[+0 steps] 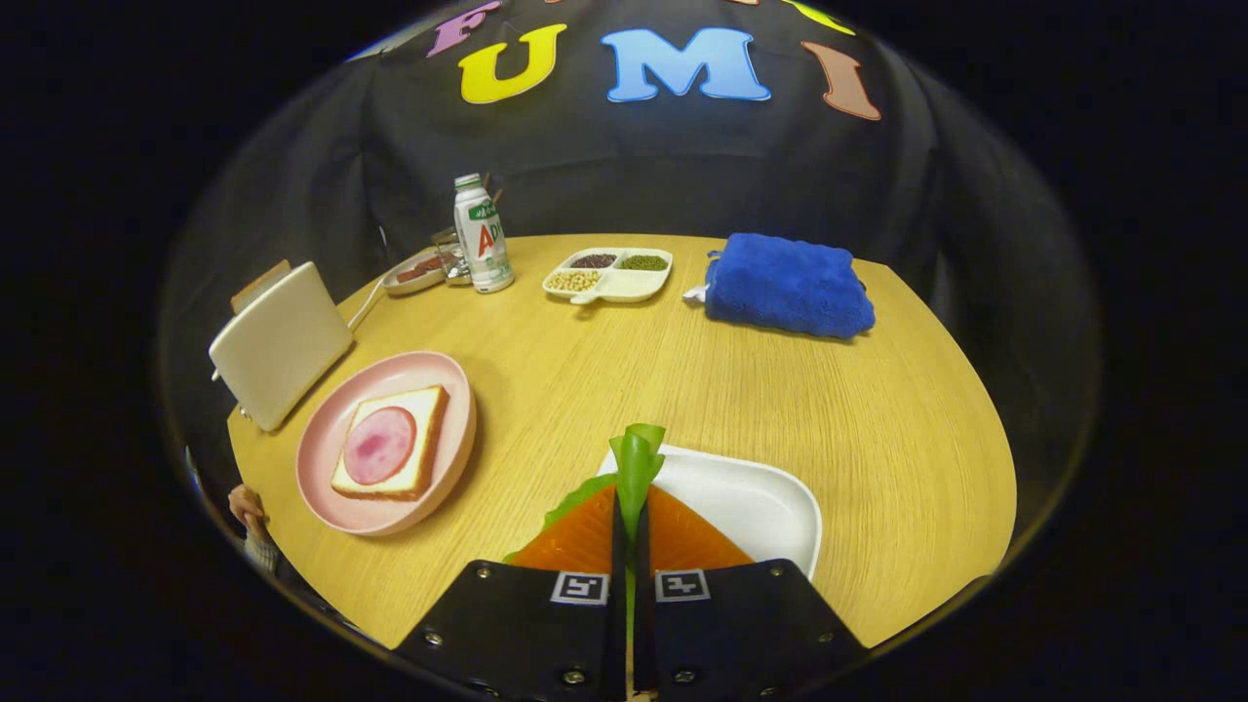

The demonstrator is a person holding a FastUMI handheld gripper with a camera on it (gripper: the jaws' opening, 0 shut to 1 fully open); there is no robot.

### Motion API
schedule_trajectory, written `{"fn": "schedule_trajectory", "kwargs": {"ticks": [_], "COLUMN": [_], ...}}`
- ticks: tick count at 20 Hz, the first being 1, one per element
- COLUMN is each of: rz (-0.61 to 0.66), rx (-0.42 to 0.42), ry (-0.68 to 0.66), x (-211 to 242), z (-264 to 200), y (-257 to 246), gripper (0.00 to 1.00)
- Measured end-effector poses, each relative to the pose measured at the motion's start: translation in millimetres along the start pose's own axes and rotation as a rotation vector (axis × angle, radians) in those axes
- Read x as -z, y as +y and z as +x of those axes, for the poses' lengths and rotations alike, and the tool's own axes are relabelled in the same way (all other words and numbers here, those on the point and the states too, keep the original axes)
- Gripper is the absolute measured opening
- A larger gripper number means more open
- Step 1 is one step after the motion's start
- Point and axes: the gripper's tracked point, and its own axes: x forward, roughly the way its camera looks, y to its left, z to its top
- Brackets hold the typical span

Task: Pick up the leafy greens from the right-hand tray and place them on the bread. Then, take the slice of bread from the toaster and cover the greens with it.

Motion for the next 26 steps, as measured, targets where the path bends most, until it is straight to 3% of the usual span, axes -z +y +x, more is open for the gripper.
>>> {"fn": "schedule_trajectory", "kwargs": {"ticks": [7, 14, 20, 24, 26], "rz": [0.05, 0.011, -0.009, -0.029, -0.035], "rx": [-0.166, -0.377, -0.395, -0.297, -0.271], "ry": [-0.102, -0.144, -0.171, -0.162, -0.165], "x": [-23.7, -28.2, -33.7, -31.2, -31.2], "z": [-6.1, -2.2, 14.0, 28.5, 31.8], "y": [47.9, 106.0, 121.0, 104.9, 101.6], "gripper": [0.03, 0.03, 0.03, 0.03, 0.09]}}
